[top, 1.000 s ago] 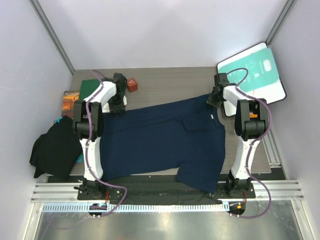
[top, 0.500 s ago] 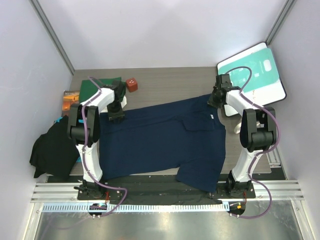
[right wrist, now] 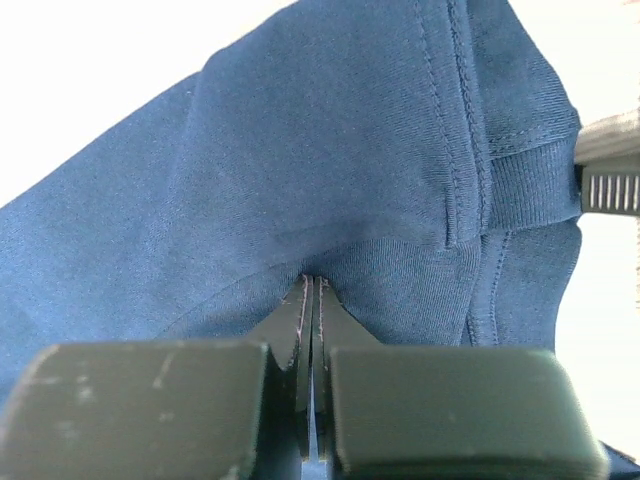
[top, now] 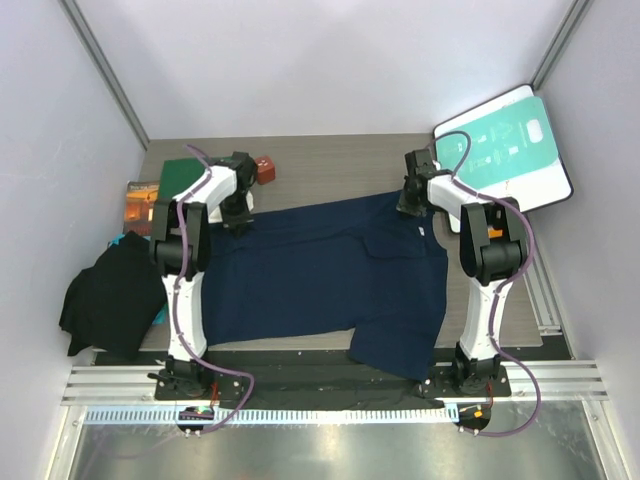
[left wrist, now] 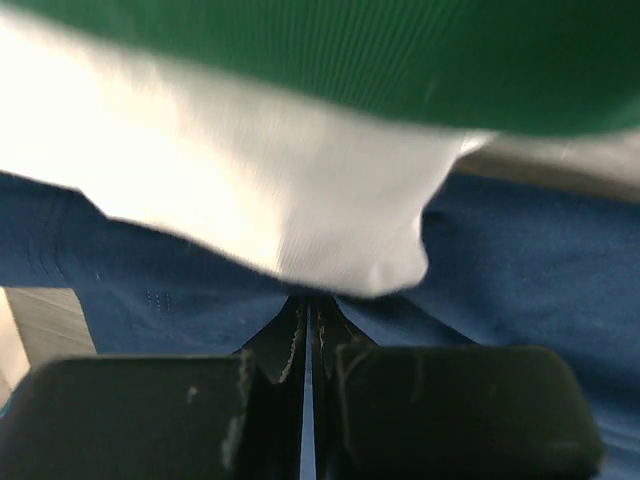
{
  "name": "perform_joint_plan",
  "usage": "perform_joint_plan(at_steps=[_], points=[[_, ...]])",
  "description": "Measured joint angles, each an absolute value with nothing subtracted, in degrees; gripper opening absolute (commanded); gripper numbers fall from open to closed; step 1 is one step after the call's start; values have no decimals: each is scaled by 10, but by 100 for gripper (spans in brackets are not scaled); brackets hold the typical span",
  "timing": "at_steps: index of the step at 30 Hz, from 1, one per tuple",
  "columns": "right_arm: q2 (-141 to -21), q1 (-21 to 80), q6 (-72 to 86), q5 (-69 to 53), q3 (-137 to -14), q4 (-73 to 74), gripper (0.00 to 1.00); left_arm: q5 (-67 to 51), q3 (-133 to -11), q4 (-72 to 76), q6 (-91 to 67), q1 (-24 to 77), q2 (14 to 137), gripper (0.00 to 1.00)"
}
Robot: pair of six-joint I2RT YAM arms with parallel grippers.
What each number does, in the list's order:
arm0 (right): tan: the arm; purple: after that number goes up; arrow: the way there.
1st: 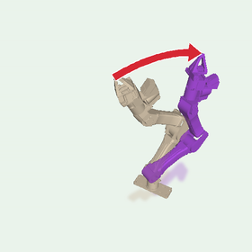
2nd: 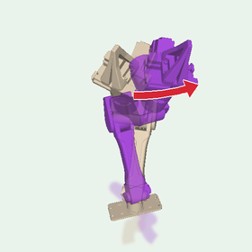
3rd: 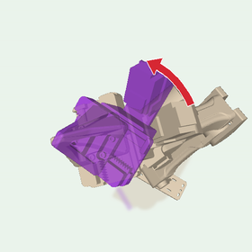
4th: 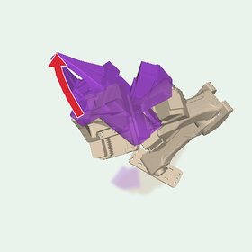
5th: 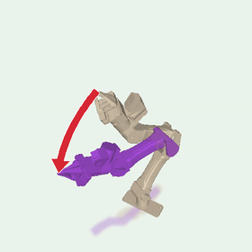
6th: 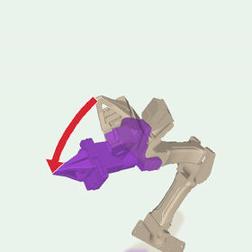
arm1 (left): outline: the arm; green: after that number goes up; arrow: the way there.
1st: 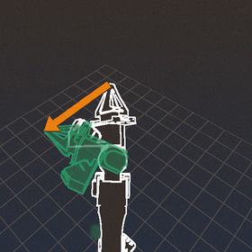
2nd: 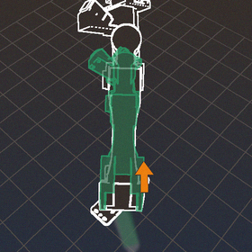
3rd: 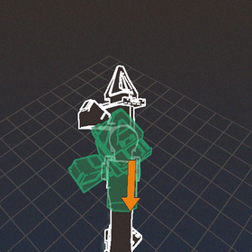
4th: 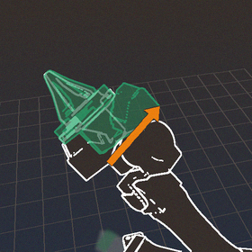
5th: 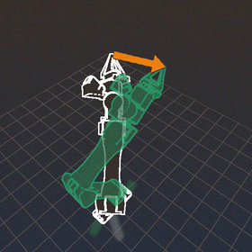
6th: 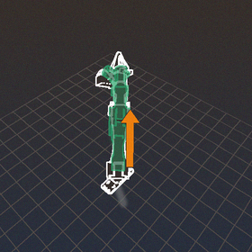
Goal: Fold and stack the t-shirts
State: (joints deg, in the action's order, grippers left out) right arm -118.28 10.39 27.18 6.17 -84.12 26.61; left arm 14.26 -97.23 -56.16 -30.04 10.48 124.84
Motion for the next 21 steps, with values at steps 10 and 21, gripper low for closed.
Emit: perform_joint_plan(at_steps=[10, 21], points=[[-1244, 103, 273, 85, -934, 277, 1, 165, -1115, -644, -299, 105, 1335, 0], [-1267, 98, 272, 77, -969, 267, 20, 166, -1196, -674, -284, 98, 1379, 33]])
